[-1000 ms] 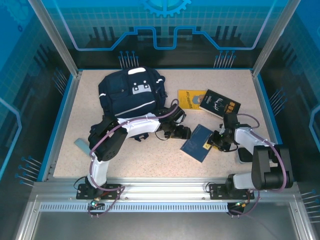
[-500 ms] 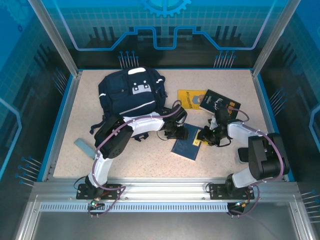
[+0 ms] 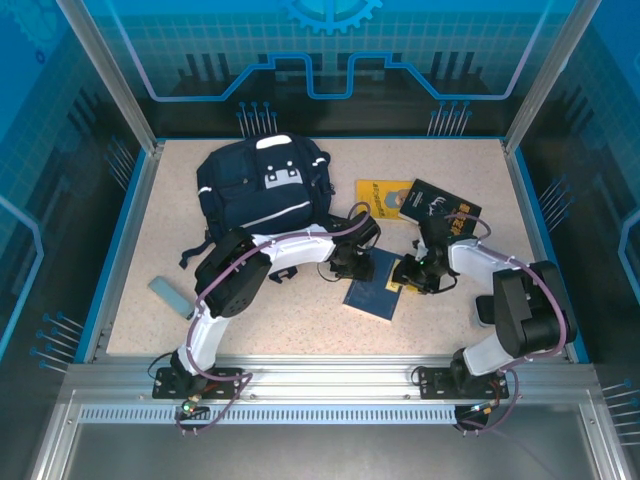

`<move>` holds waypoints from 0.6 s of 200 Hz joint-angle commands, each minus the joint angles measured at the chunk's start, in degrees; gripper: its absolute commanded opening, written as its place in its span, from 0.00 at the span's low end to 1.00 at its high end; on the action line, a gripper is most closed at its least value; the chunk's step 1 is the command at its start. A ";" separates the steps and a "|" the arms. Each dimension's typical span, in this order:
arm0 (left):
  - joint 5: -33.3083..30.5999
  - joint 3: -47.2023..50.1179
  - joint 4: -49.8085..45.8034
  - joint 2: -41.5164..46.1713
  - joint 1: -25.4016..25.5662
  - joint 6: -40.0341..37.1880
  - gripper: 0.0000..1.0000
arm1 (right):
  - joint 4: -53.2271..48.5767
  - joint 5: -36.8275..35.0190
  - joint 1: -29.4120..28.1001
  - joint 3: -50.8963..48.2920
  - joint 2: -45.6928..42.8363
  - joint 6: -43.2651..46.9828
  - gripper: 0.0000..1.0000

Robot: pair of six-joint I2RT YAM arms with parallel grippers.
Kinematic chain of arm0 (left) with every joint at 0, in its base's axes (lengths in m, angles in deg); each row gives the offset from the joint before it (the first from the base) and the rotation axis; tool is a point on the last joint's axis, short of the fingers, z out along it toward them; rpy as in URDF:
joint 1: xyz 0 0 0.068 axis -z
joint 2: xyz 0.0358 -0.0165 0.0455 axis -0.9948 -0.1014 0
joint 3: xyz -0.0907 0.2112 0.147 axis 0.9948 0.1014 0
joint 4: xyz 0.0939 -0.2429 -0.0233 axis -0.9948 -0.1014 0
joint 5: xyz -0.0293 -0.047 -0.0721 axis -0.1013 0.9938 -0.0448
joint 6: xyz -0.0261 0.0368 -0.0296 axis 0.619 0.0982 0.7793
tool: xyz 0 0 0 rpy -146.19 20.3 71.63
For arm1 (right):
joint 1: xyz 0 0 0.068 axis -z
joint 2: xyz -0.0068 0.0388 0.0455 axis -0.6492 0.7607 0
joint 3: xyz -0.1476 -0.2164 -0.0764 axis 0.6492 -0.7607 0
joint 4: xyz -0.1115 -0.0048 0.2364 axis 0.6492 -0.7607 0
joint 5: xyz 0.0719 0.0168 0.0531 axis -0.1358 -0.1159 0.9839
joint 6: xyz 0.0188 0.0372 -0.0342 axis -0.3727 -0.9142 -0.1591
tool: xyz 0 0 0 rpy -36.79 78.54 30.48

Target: Pack the student bag

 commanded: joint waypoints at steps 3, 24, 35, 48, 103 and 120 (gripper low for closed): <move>-2.93 0.80 -3.85 -4.47 0.44 -1.24 0.41 | -1.46 1.57 -2.30 2.06 1.30 -1.42 0.38; -3.01 1.00 -3.67 -4.70 0.46 -1.18 0.40 | -1.48 3.83 -3.19 3.09 1.03 -2.15 0.34; -3.15 1.18 -3.63 -4.80 0.44 -0.99 0.40 | -3.48 2.25 -3.92 4.25 0.08 -2.26 0.32; -3.25 1.24 -3.54 -5.04 0.46 -0.93 0.39 | -6.61 -1.66 -5.39 5.95 -1.76 -2.26 0.31; -3.69 1.17 -3.62 -5.38 0.56 -0.64 0.37 | -9.59 -3.73 -6.55 6.84 -6.18 -5.05 0.18; -3.85 1.18 -3.61 -4.83 0.57 -0.78 0.37 | -9.64 -4.50 -6.62 6.85 -6.33 -5.39 0.14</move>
